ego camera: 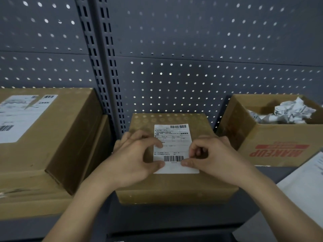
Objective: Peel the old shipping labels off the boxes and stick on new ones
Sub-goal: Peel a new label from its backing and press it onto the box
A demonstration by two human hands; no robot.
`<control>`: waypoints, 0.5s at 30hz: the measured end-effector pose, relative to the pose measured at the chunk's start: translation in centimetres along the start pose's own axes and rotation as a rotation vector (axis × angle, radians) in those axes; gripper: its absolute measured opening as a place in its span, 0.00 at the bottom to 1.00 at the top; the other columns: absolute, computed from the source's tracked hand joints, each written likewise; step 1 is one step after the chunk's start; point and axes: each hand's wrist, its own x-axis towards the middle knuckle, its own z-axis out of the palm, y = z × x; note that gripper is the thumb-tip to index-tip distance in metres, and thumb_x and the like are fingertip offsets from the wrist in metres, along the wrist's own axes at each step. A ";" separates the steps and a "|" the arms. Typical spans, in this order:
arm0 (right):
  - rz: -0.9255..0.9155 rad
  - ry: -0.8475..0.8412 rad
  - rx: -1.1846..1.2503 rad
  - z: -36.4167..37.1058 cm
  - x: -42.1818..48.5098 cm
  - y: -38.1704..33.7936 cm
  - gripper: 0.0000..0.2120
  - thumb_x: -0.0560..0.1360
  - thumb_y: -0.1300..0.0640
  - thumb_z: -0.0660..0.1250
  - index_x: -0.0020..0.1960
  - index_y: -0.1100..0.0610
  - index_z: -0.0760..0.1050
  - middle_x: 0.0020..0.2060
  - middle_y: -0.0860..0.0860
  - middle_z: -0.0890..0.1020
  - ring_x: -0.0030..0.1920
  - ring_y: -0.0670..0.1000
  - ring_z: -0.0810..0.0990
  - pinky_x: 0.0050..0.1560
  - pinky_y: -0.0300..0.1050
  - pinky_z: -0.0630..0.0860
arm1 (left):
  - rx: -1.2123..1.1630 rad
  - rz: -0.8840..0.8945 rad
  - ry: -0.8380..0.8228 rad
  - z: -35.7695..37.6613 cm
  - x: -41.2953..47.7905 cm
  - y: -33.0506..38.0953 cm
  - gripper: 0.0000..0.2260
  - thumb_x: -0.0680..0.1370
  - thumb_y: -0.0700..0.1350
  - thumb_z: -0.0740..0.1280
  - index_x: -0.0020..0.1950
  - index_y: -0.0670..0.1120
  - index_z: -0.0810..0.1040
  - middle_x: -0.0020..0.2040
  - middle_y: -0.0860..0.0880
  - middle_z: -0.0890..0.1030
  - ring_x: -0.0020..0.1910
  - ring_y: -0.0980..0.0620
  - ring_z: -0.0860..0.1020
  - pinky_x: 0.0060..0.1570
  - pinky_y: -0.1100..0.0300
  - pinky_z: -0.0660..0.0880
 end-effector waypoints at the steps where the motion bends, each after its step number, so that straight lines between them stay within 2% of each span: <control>1: -0.004 0.017 0.006 0.1 0.3 0.0 0.17 0.64 0.36 0.72 0.36 0.49 0.76 0.37 0.43 0.77 0.43 0.40 0.73 0.58 0.47 0.68 | 0.021 -0.001 0.012 0.1 0.4 0.2 0.21 0.72 0.64 0.68 0.63 0.64 0.71 0.62 0.64 0.64 0.62 0.57 0.59 0.66 0.56 0.58; 5: 0.021 0.074 0.008 0.4 2.3 0.3 0.18 0.66 0.36 0.73 0.34 0.50 0.75 0.35 0.43 0.77 0.40 0.42 0.73 0.55 0.45 0.68 | 0.060 -0.031 0.033 0.4 2.4 0.6 0.19 0.73 0.65 0.65 0.62 0.63 0.70 0.61 0.59 0.65 0.63 0.54 0.60 0.60 0.55 0.58; 7: 0.033 0.099 0.009 0.5 3.6 0.9 0.18 0.67 0.37 0.73 0.33 0.50 0.74 0.32 0.43 0.78 0.37 0.42 0.75 0.52 0.45 0.69 | 0.068 -0.055 0.046 0.4 3.5 0.5 0.19 0.74 0.65 0.65 0.61 0.60 0.71 0.60 0.58 0.66 0.64 0.52 0.60 0.62 0.52 0.59; 10: 0.059 0.141 0.023 0.6 5.4 1.5 0.20 0.67 0.37 0.74 0.32 0.52 0.74 0.28 0.44 0.77 0.34 0.43 0.75 0.43 0.43 0.69 | 0.084 -0.089 0.065 0.4 5.0 0.4 0.19 0.74 0.64 0.65 0.61 0.58 0.73 0.59 0.55 0.66 0.66 0.49 0.60 0.65 0.48 0.59; 13: 0.072 0.175 0.009 0.7 6.8 1.8 0.20 0.67 0.38 0.74 0.31 0.53 0.73 0.26 0.44 0.75 0.32 0.45 0.72 0.39 0.44 0.66 | 0.072 -0.107 0.085 0.4 6.3 0.0 0.18 0.74 0.63 0.66 0.60 0.57 0.73 0.62 0.54 0.68 0.67 0.48 0.60 0.65 0.48 0.59; 15: 0.101 0.193 0.020 0.8 7.6 2.0 0.21 0.67 0.38 0.74 0.31 0.53 0.73 0.26 0.45 0.75 0.31 0.45 0.72 0.36 0.43 0.66 | 0.042 -0.116 0.106 0.5 7.1 -0.3 0.17 0.74 0.62 0.67 0.58 0.56 0.74 0.59 0.54 0.69 0.65 0.48 0.62 0.63 0.49 0.60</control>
